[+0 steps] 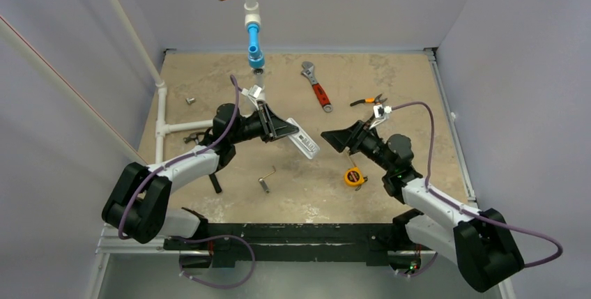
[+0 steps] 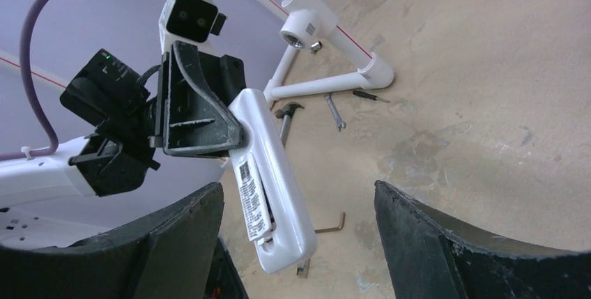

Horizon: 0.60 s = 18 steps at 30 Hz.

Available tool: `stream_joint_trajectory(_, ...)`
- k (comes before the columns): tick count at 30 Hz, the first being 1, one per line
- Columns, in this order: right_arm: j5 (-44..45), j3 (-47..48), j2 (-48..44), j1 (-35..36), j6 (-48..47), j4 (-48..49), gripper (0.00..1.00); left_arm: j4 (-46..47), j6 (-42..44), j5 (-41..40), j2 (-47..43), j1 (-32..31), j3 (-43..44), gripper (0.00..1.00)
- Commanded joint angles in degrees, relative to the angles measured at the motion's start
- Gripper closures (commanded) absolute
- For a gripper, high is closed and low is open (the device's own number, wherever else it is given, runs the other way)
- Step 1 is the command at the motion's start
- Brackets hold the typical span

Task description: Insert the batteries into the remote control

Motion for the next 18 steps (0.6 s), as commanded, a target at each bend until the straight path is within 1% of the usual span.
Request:
stream_joint_trajectory(1, -0.7, 0.9, 1.6, 0.8, 1.1, 4.5, 0.21, 3.9, 0.2, 0.0, 0.2, -0.1, 1.8, 1.0)
stream_joint_trajectory(8, -3.0, 2.2, 4.8, 2.1, 1.7, 4.0, 0.21, 6.0, -0.2, 0.6, 0.5, -0.1, 1.6, 1.0)
stream_joint_trajectory(14, -6.6, 4.1, 8.0, 3.3, 1.5, 5.7, 0.21, 5.3, 0.3, 0.8, 0.0, -0.2, 1.8, 1.0)
stream_joint_trajectory(18, -7.1, 5.0, 9.5, 4.1, 1.5, 6.6, 0.22, 4.9, 0.6, 0.8, -0.1, -0.1, 1.9, 1.0)
